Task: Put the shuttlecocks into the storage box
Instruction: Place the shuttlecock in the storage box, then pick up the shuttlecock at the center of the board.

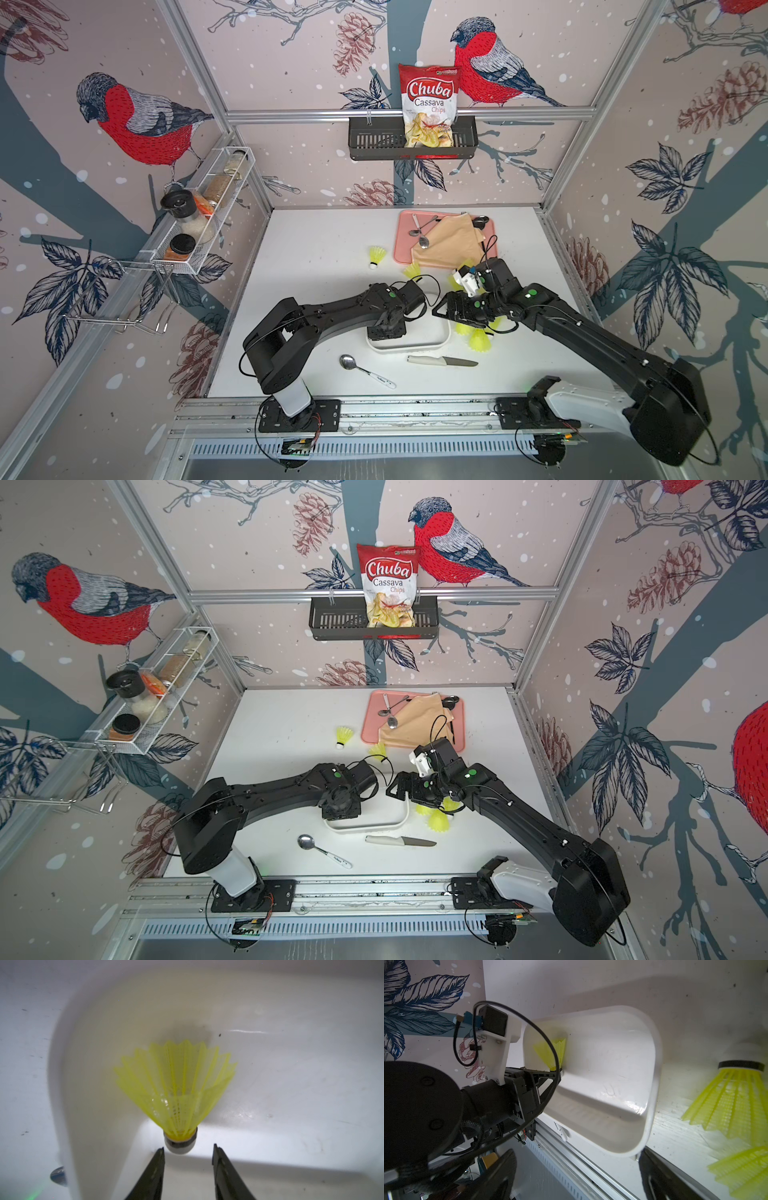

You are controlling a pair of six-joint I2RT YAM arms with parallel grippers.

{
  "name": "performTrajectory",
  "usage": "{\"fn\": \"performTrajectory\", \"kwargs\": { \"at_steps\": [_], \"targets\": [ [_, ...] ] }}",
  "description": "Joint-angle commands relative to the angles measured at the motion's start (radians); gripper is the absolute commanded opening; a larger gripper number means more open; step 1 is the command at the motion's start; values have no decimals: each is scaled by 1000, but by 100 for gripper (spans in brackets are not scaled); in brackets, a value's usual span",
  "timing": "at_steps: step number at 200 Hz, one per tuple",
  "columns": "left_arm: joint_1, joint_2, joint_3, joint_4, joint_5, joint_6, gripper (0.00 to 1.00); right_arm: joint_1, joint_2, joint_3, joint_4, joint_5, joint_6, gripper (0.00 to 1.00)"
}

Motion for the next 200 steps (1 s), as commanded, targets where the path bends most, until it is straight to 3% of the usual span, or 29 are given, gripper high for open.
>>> {"fn": "performTrajectory", "kwargs": {
  "at_steps": [1, 60, 107, 130, 155, 200],
  "targets": [
    [-2, -23, 11, -49, -22, -6, 42, 1, 2, 12, -4, 20, 8, 93],
    [-3, -120, 30, -98, -42, -46, 50, 1, 9, 67, -69, 112, 9, 92],
    [-3, -213, 136, -112, -116, -30, 58, -6, 1, 123, -211, 330, 65, 86],
    [-3, -270, 161, 4, -114, 39, 63, -29, -24, 110, -289, 419, 109, 82],
    [-3, -317, 127, 220, -22, 145, 67, -55, -52, 68, -346, 491, 147, 79],
    [-5, -279, 29, 604, 310, 260, 69, -78, -83, -52, -381, 572, 230, 71]
  ]
}}
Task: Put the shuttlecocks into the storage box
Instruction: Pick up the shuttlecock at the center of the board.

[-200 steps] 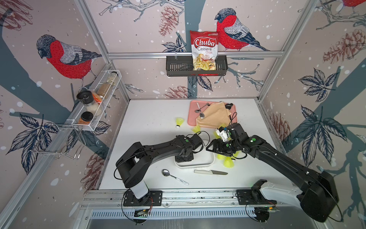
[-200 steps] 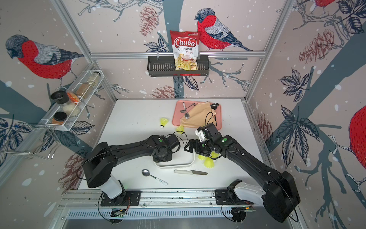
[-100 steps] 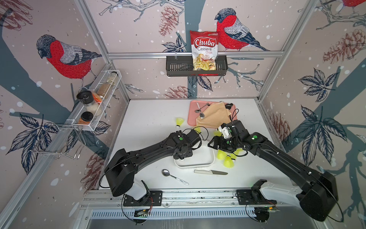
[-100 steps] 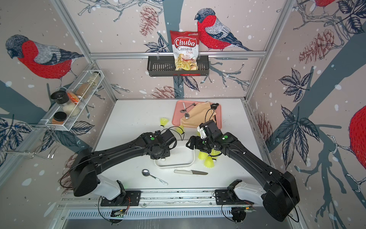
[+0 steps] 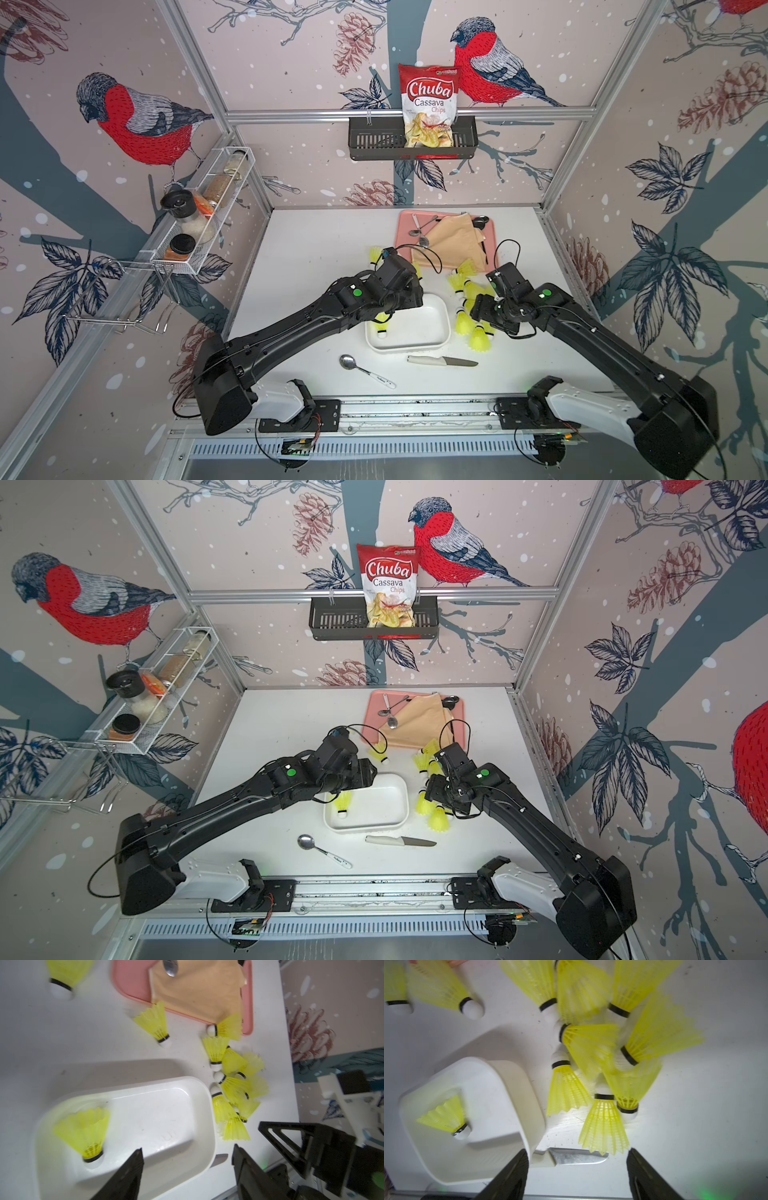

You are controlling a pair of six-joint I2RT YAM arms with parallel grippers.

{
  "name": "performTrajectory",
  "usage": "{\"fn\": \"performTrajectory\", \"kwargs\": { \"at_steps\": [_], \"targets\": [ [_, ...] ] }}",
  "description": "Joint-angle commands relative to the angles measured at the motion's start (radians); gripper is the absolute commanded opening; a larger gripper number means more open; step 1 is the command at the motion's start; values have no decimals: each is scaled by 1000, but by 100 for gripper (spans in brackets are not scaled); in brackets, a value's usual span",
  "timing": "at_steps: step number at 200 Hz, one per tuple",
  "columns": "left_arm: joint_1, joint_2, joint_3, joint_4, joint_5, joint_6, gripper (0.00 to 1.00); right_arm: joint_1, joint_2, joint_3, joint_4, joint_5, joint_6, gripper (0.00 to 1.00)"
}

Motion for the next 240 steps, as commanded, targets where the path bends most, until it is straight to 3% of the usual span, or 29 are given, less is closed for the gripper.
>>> {"fn": "performTrajectory", "kwargs": {
  "at_steps": [1, 33, 85, 153, 240],
  "targets": [
    [-3, 31, -34, 287, 217, 90, 68, -8, -11, -51, -43, 79, 73, 71],
    [-17, 92, -65, 413, 343, 119, 67, -17, -13, -111, -9, 100, 101, 67],
    [-55, 193, -44, 442, 408, 161, 67, -37, 31, -156, 68, 106, 108, 60],
    [-104, 288, 5, 425, 390, 182, 72, -69, 80, -198, 134, 112, 84, 55],
    [-104, 286, 0, 422, 383, 181, 76, -77, 145, -243, 231, 102, 77, 51]
  ]
}}
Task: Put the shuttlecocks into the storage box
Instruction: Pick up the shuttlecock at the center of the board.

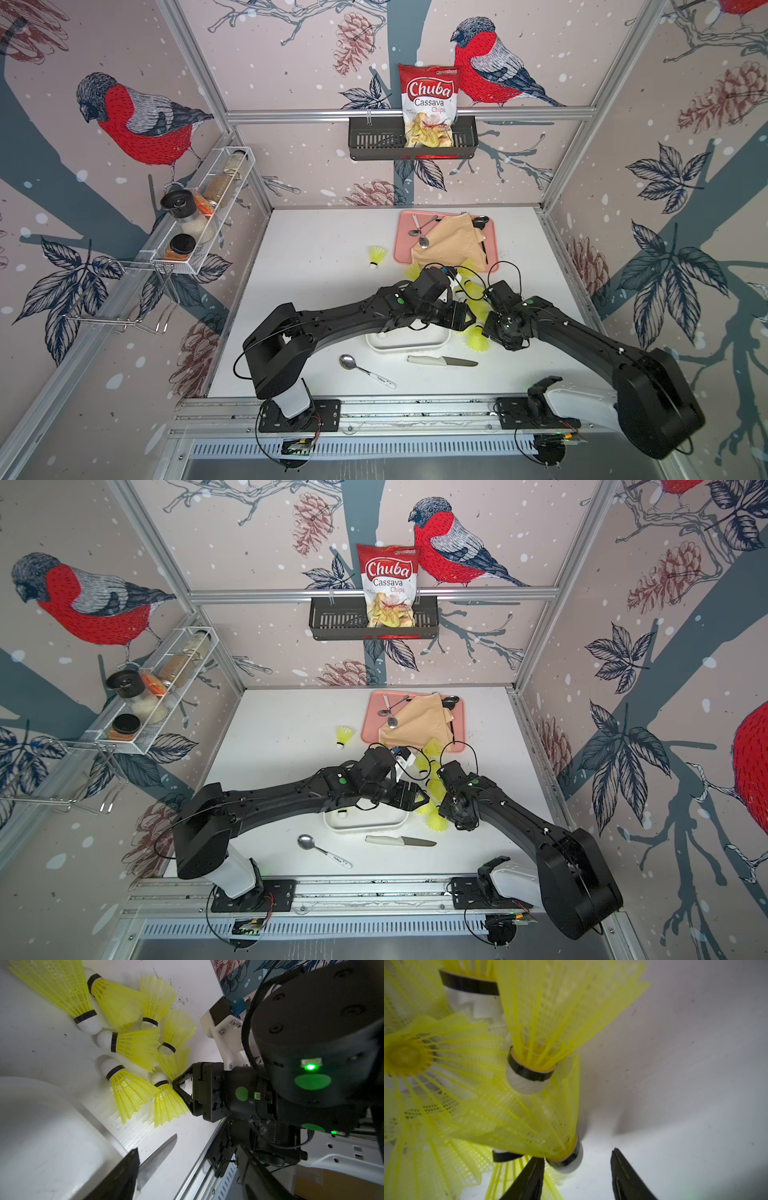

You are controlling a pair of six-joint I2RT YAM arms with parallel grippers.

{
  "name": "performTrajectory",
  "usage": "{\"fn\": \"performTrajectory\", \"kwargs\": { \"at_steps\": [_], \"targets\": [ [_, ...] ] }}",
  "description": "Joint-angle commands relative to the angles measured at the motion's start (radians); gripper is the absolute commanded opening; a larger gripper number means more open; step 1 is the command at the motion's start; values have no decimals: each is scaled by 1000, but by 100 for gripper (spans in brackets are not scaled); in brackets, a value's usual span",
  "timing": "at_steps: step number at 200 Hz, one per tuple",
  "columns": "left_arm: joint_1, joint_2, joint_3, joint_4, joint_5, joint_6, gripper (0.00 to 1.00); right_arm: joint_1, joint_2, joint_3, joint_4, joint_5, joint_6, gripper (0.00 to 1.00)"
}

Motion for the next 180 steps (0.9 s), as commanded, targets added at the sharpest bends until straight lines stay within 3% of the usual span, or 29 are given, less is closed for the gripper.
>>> {"fn": "performTrajectory", "kwargs": {
  "at_steps": [1, 102, 120, 146, 180],
  "targets": [
    [-1, -6, -2, 26, -7, 11, 76, 0, 20, -4, 38, 12, -15, 51],
    [-1, -6, -24, 61, 16, 7, 77, -5, 91, -12, 65, 59, -55, 37],
    [-1, -2, -19, 61, 16, 8, 77, -5, 100, -10, 65, 63, -68, 38],
    [-1, 3, -15, 61, 17, 9, 77, -5, 106, 9, 47, 68, -93, 48],
    [0, 2, -20, 64, 17, 10, 77, -6, 122, 29, 35, 60, -108, 49]
  ]
}}
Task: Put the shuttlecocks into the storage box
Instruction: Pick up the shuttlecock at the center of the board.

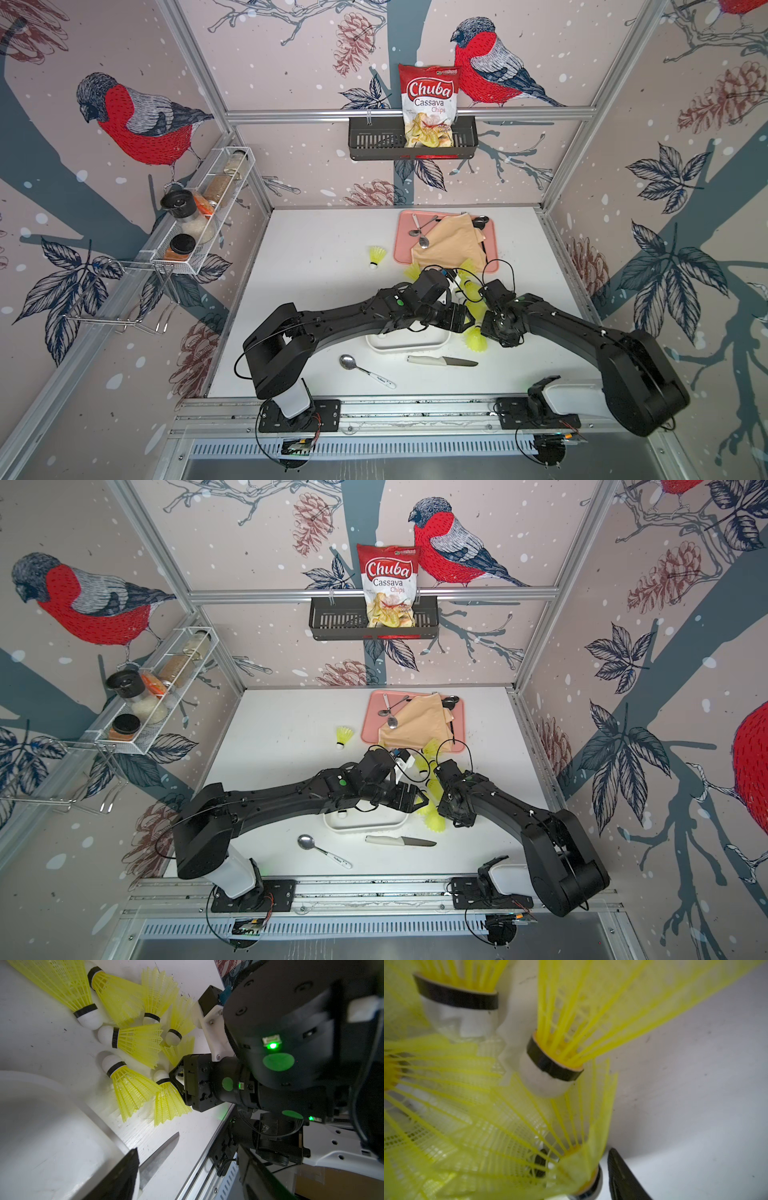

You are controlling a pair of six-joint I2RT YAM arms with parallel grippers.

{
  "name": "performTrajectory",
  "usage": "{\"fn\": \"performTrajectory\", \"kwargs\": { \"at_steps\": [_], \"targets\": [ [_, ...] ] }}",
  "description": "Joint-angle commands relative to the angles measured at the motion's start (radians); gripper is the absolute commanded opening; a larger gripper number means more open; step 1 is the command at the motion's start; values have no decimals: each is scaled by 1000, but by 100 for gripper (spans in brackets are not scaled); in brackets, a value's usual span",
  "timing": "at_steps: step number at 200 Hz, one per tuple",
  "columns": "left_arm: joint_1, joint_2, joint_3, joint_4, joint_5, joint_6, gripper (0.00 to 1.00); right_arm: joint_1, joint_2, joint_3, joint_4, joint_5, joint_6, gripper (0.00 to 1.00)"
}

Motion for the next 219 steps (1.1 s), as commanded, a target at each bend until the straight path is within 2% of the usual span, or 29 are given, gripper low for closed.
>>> {"fn": "performTrajectory", "kwargs": {
  "at_steps": [1, 54, 101, 165, 191, 219],
  "targets": [
    [0, 0, 3, 47, 13, 10, 77, -1, 16, 18, -25, 13, -27, 49],
    [2, -4, 0, 50, 9, 11, 77, 6, 49, 22, -9, 16, -30, 39],
    [10, -16, -9, 49, 2, 11, 77, 39, 45, 42, -29, 31, -21, 25],
    [23, -76, -35, 40, -44, 2, 77, 110, -40, 143, -180, 66, 37, 21],
    [43, -141, -64, 35, -90, -16, 77, 129, -92, 221, -265, 98, 41, 21],
    [93, -237, -116, 24, -127, -40, 77, 211, -102, 342, -325, 130, 26, 21]
  ]
}}
